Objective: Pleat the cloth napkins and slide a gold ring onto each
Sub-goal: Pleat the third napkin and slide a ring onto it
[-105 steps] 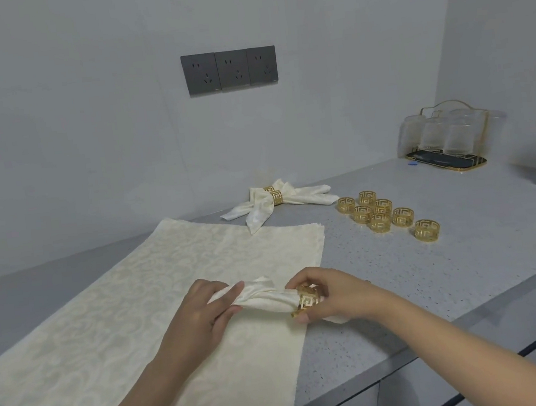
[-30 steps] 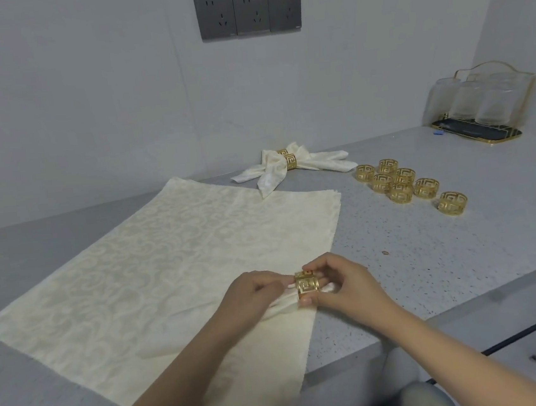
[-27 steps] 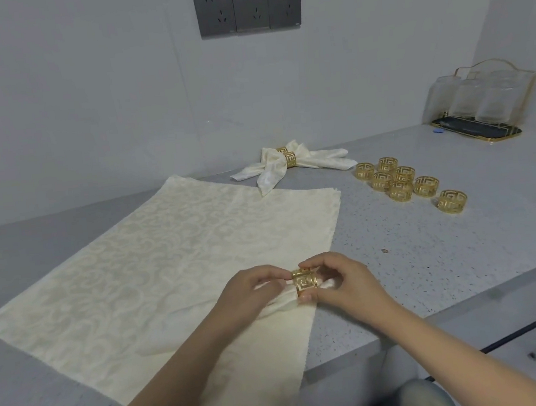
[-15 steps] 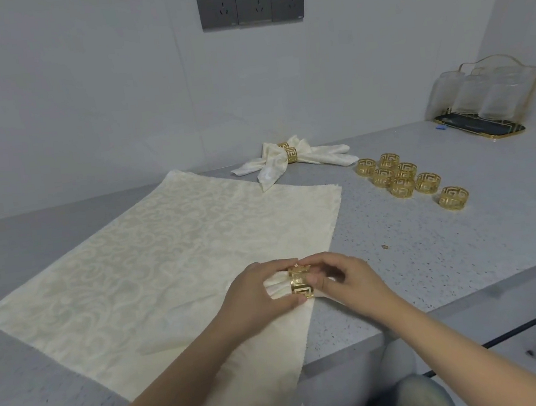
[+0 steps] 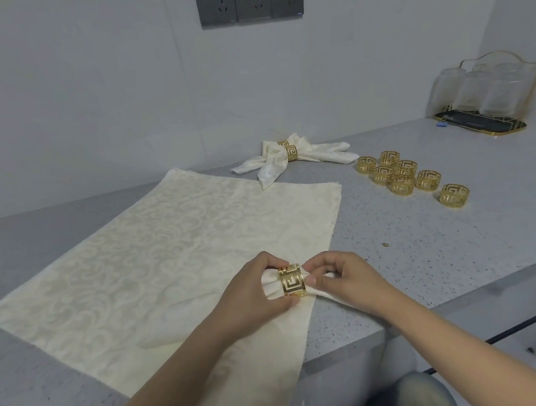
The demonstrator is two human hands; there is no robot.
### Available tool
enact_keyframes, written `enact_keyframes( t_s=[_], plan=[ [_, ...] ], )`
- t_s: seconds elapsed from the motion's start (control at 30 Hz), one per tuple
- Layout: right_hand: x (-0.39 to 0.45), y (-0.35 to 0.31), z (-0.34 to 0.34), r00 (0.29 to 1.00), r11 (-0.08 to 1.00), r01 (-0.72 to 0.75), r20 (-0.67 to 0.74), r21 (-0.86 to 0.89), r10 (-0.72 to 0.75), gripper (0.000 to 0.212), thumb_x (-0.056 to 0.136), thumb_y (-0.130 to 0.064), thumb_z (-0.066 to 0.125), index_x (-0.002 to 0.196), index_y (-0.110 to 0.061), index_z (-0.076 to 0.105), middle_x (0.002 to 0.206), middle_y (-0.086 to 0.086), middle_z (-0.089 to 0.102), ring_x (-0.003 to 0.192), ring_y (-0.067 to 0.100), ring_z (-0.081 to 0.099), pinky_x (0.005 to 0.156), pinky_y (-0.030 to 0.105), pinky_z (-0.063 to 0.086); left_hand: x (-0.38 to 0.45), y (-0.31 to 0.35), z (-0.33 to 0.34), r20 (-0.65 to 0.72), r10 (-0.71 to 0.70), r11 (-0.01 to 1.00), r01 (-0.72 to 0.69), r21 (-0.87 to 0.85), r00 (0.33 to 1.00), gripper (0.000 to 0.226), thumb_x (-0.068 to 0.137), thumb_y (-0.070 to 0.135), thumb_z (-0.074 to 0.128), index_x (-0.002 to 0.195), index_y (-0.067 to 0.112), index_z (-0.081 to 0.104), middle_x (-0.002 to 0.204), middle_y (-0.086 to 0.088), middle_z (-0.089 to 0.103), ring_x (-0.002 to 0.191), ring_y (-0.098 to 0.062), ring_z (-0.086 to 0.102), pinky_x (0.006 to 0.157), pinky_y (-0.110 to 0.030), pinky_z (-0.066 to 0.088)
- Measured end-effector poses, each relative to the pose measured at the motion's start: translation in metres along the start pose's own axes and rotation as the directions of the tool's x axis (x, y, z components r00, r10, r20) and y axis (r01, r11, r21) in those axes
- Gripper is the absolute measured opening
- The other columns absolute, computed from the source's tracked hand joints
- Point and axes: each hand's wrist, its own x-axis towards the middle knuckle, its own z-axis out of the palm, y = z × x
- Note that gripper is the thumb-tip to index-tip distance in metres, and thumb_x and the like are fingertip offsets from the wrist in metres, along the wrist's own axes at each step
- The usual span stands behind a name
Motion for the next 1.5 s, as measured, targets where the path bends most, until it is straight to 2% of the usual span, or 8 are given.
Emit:
enact_keyframes(
  t_s=[0.4,0.5,0.63,0.8,1.07,1.27,1.43,1.5],
  plan=[
    [-0.001,0.0,0.005,0.997,0.997,0.043,-0.061,-0.059,-0.046,0.015,0.084,-0.018,0.07,0.094,-0.027,0.064,0.08,-0.01,0.067,0.068,-0.009,0.057,0.067,0.006,0.041,-0.021,-0.02,-0.028,-0.086,0.045,0.98,-0.027,0.196,0.995,0.044,0.071,0.049,0.071,0.111,0.043,0.053,0.108,0.029,0.057,0.102,0.007,0.053,0.086,-0.023,0.044],
    [-0.004,-0.001,0.004,0.995,0.989,0.087,-0.031,-0.122,-0.092,0.021,0.084,-0.022,0.07,0.099,-0.033,0.059,0.09,-0.013,0.065,0.08,-0.007,0.057,0.072,0.006,0.039,-0.028,-0.026,-0.03,-0.123,0.103,0.933,-0.053,0.356,0.987,0.064,0.076,0.071,0.046,0.13,0.036,0.049,0.123,0.021,0.049,0.117,0.0,0.041,0.099,-0.027,0.035],
    [-0.002,-0.005,0.008,0.965,0.893,0.232,-0.025,-0.386,-0.261,0.045,0.08,-0.05,0.065,0.122,-0.037,0.051,0.117,-0.019,0.054,0.106,0.003,0.044,0.093,0.016,0.034,-0.038,-0.026,-0.036,-0.14,0.074,0.906,-0.008,0.422,0.987,0.064,0.077,0.072,0.038,0.125,0.033,0.054,0.106,0.017,0.045,0.105,-0.003,0.036,0.086,-0.015,0.029],
    [0.013,-0.025,0.031,0.899,0.695,0.431,0.203,-0.576,-0.389,0.073,0.073,-0.074,0.042,0.137,-0.039,0.043,0.137,-0.017,0.045,0.117,0.0,0.027,0.1,0.025,0.017,-0.039,-0.019,-0.029,-0.22,0.068,0.94,0.011,0.342,0.973,0.036,0.08,0.049,0.068,0.108,0.028,0.06,0.101,0.02,0.045,0.1,0.0,0.043,0.077,-0.008,0.035],
    [0.021,-0.019,0.047,0.906,0.76,0.423,0.241,-0.494,-0.348,0.07,0.076,-0.069,0.046,0.135,-0.031,0.046,0.117,-0.014,0.057,0.109,0.006,0.043,0.097,0.02,0.02,-0.056,-0.014,-0.035,-0.146,-0.018,0.989,0.038,0.14,0.989,0.021,0.09,0.039,0.058,0.076,0.026,0.064,0.116,0.018,0.051,0.105,0.012,0.047,0.081,-0.002,0.031],
    [0.02,-0.005,0.05,0.904,0.785,0.419,0.125,-0.456,-0.409,0.074,0.066,-0.087,0.04,0.117,-0.036,0.058,0.102,-0.012,0.058,0.098,0.008,0.048,0.087,0.026,0.04,-0.036,-0.002,-0.053,-0.164,-0.255,0.96,0.27,0.073,0.953,0.042,0.087,0.03,0.063,0.052,0.009,0.055,0.051,0.007,0.05,0.052,-0.007,0.045,0.059,-0.027,0.036],
    [0.019,-0.005,0.049,0.898,0.798,0.416,0.062,-0.436,-0.435,0.073,0.057,-0.088,0.046,0.119,-0.051,0.057,0.088,-0.019,0.041,0.087,-0.003,0.04,0.072,0.014,0.033,-0.029,-0.001,-0.059,-0.147,-0.473,0.876,0.481,0.025,0.869,0.028,0.083,0.043,0.067,0.096,0.021,0.056,0.086,0.009,0.059,0.077,-0.005,0.055,0.061,-0.022,0.038],
    [0.019,-0.005,0.048,0.905,0.797,0.399,0.052,-0.454,-0.423,0.073,0.056,-0.09,0.043,0.121,-0.058,0.05,0.087,-0.02,0.036,0.085,-0.004,0.038,0.07,0.015,0.031,-0.027,0.001,-0.057,-0.123,-0.5,0.865,0.488,-0.119,0.857,0.027,0.081,0.033,0.073,0.102,0.021,0.058,0.08,0.009,0.058,0.074,-0.005,0.055,0.059,-0.02,0.038]
  ],
)
